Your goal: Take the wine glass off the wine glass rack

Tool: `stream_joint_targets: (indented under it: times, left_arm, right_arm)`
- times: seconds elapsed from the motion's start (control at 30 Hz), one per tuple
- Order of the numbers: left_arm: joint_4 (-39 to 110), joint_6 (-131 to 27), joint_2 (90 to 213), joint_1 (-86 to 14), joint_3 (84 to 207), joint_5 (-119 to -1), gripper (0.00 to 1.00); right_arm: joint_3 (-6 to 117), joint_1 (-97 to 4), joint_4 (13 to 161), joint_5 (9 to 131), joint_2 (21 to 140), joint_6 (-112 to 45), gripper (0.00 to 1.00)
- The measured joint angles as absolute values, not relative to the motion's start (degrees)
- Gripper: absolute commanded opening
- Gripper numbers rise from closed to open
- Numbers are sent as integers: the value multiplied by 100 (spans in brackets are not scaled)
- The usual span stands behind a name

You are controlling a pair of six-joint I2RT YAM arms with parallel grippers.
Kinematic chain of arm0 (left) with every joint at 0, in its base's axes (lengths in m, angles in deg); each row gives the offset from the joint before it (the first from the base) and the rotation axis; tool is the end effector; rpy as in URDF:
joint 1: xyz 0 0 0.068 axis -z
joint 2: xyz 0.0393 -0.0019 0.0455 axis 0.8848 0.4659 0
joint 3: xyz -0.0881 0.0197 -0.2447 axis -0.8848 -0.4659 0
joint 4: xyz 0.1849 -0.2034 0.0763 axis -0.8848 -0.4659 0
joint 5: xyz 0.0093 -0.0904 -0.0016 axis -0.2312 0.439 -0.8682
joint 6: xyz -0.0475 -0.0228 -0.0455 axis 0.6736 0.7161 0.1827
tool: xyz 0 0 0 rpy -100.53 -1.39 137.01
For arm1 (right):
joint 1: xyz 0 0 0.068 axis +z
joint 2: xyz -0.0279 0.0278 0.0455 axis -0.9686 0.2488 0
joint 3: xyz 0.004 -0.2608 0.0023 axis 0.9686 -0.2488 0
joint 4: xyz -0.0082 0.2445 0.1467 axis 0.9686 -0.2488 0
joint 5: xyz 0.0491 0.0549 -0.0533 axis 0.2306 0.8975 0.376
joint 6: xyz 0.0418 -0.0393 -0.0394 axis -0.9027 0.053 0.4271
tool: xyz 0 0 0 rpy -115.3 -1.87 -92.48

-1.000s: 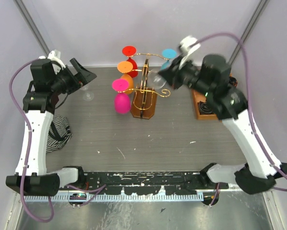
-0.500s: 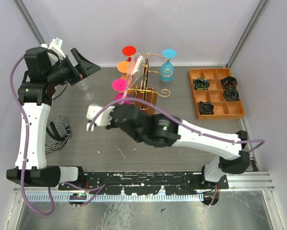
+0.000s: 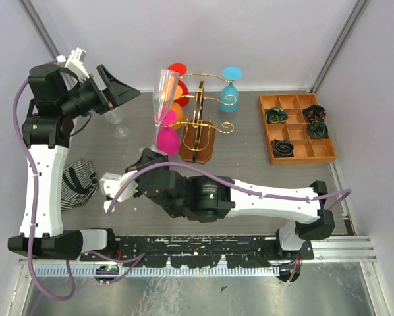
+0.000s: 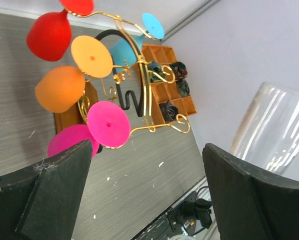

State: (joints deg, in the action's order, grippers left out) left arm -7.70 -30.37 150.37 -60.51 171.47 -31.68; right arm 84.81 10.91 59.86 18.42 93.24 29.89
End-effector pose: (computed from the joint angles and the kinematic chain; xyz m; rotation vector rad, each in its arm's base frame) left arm 0.2841 -0.0423 0.4885 -0.0576 1.9195 -1.0073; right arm 0.0637 0.3970 0.4428 -1.4591 1.0344 -0.3397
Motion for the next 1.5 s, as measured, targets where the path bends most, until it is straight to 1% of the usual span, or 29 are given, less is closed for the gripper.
stream_joint_targets:
  times: [0.2,0.5,0.83,1.07,1.2,1.27,1.33,1.37,1.5]
  left_arm:
    - [-309,-2878,14860,-6051,17103,-2869,98]
    - [119,-2727,14801,-6016,17105,-2412,98]
    - [152,-2843,14845,-5820,17107,-2108,98]
    - [-121,-3131,15134,-5632,17234,-1973,99]
    - [-410,-3354,15297,-5557,17422,-1942,89]
    - [-504,-3448,15322,-5540,17468,-1938,79]
    - [-598,-3531,15322,-5531,17505,-1938,72]
    - [-620,-3562,15322,-5531,17523,-1935,69]
    - [-698,-3684,15319,-5525,17542,-1953,66]
  right_arm:
    - [8494,1287,6038,1811,9613,3173,1]
    - [8548,1305,6036,1818,9768,3265,1]
    - [8745,1305,6045,1975,9890,3354,1]
    - [8745,1307,6040,2172,9965,3418,1]
    - [8745,1307,6040,2231,10010,3433,1]
    - [8745,1307,6038,2248,10021,3435,1]
    - [8745,1307,6038,2263,10026,3440,1]
    - [8745,1307,6038,2268,10026,3444,1]
    - [8745,1307,6034,2312,10028,3442,1]
